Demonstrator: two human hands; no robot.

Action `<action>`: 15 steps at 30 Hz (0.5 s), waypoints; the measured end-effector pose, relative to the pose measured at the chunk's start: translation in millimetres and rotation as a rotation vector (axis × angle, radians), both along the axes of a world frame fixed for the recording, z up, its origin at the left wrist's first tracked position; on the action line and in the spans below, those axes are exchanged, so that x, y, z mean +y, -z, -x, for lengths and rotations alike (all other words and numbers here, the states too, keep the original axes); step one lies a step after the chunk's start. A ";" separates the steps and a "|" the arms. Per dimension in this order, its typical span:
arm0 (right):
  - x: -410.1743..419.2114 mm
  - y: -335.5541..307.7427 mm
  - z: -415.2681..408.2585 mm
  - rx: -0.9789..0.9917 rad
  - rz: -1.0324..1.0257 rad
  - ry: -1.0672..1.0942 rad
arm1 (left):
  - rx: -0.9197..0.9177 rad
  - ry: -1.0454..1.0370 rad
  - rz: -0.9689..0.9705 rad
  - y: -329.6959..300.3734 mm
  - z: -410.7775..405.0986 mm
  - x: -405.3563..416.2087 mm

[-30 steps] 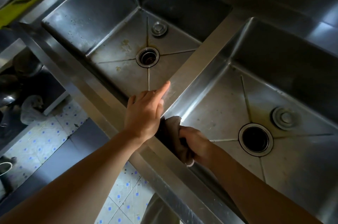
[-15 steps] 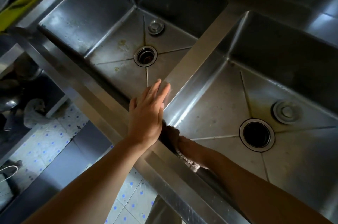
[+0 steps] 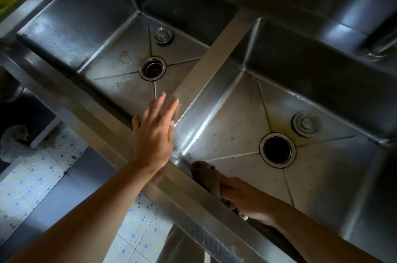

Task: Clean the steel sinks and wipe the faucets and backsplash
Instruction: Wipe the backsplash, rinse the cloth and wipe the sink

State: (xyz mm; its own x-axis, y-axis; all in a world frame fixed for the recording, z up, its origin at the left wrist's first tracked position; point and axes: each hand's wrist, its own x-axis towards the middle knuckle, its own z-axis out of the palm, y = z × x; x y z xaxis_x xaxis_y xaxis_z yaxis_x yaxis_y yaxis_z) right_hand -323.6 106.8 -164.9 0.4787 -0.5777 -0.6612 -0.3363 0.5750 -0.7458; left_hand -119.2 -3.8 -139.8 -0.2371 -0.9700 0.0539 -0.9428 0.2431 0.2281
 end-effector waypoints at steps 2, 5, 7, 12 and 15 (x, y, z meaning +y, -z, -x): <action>4.0 -10.9 8.2 -0.027 0.067 -0.043 | -0.057 0.052 0.034 -4.3 8.0 9.6; 5.2 6.2 3.2 0.058 0.030 0.025 | -0.057 0.159 0.040 -3.2 22.5 31.7; 3.3 28.5 -6.3 0.079 0.076 0.043 | -0.065 0.167 0.007 0.6 28.7 40.8; -5.5 70.2 -12.9 0.229 0.086 -0.156 | -0.103 0.119 -0.021 4.1 31.2 41.5; -1.4 68.7 -3.4 0.322 0.203 -0.262 | -0.117 0.124 -0.015 4.1 31.4 42.0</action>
State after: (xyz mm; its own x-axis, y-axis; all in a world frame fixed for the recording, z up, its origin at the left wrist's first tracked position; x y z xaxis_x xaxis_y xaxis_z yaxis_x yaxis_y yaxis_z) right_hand -320.3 105.4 -233.6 0.4147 -0.5979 -0.6860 -0.6836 0.2928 -0.6685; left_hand -150.6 38.2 -144.0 -0.3592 -0.9333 0.0045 -0.9260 0.3569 0.1232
